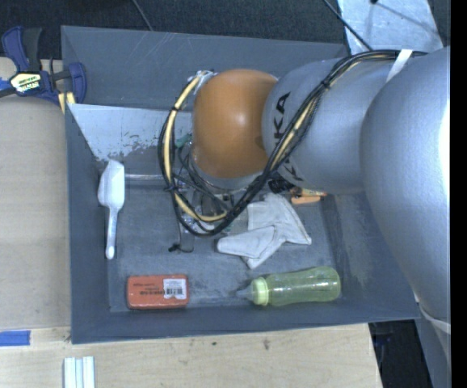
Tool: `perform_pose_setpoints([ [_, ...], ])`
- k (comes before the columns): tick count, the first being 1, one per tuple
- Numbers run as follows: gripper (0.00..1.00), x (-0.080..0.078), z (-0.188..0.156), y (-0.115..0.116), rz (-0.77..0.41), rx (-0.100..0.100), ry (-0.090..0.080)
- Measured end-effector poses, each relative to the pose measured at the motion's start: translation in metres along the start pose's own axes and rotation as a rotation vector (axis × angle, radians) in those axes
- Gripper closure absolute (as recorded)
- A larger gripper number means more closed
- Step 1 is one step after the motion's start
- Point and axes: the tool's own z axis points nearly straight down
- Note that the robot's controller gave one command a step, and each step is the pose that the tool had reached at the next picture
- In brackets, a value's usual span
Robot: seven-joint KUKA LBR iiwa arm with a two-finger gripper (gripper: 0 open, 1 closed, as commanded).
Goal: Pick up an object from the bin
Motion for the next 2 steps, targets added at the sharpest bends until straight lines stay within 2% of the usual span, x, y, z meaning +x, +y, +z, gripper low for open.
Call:
perform_pose_setpoints([
  [1, 0.00, -0.002, 0.034, -0.044, 0.038, -0.003, -0.005],
  [2, 0.00, -0.012, 0.054, -0.080, 0.091, 0.005, 0.006],
])
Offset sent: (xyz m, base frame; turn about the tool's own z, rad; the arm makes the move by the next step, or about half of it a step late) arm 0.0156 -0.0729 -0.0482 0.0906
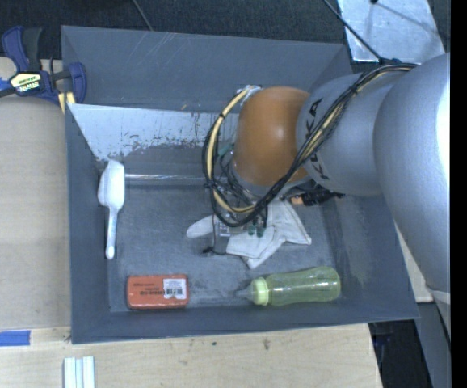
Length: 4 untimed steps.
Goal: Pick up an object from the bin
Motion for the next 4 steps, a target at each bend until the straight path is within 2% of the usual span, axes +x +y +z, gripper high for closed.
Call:
perform_pose_setpoints([
  [1, 1.00, 0.005, 0.004, -0.040, 0.007, -0.004, -0.005],
  [2, 1.00, 0.005, 0.004, -0.040, 0.007, -0.004, -0.005],
  [3, 1.00, 0.008, -0.045, -0.039, 0.015, -0.003, 0.001],
  [4, 1.00, 0.007, -0.061, -0.035, 0.003, -0.006, -0.019],
])
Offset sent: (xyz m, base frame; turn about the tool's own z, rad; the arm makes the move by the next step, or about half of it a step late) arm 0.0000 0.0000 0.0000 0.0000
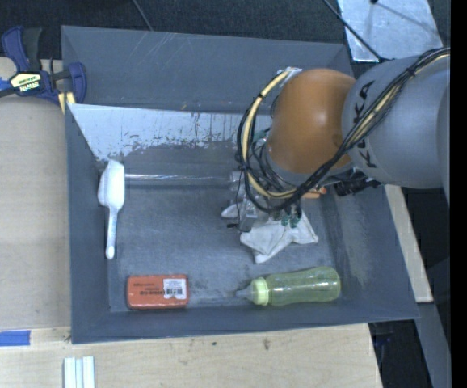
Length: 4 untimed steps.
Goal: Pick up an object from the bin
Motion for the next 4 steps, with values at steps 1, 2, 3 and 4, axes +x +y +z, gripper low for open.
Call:
perform_pose_setpoints([
  [1, 1.00, -0.004, -0.100, -0.007, -0.040, 0.002, 0.014],
  [2, 0.00, -0.004, -0.100, -0.007, -0.039, 0.002, 0.014],
  [3, 0.00, -0.004, -0.100, -0.007, -0.039, 0.002, 0.014],
  [4, 0.00, -0.007, -0.059, -0.022, -0.031, 0.000, 0.004],
])
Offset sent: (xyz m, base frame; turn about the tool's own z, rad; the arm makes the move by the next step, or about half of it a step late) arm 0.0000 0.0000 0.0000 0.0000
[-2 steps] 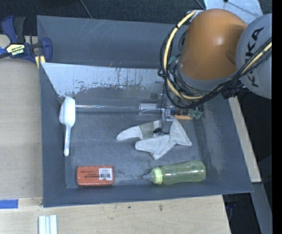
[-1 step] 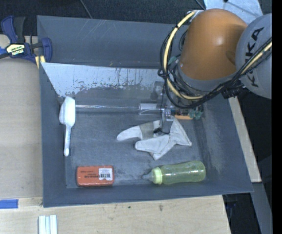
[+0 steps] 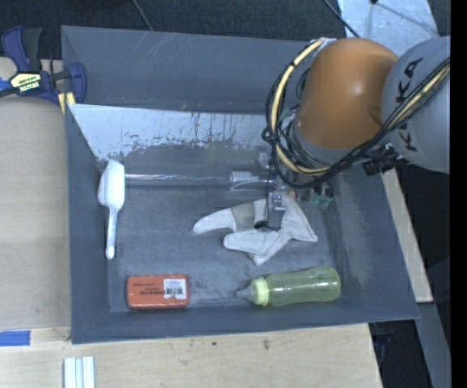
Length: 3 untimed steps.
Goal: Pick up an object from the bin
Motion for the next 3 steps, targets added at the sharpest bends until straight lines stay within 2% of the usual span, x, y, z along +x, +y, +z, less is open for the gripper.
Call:
perform_pose_setpoints([
  [1, 0.00, 0.023, 0.044, -0.013, -0.028, 0.002, 0.009],
  [2, 0.00, 0.019, 0.084, -0.014, -0.073, 0.002, 0.008],
  [3, 0.00, 0.017, 0.093, -0.014, -0.081, 0.002, 0.010],
])
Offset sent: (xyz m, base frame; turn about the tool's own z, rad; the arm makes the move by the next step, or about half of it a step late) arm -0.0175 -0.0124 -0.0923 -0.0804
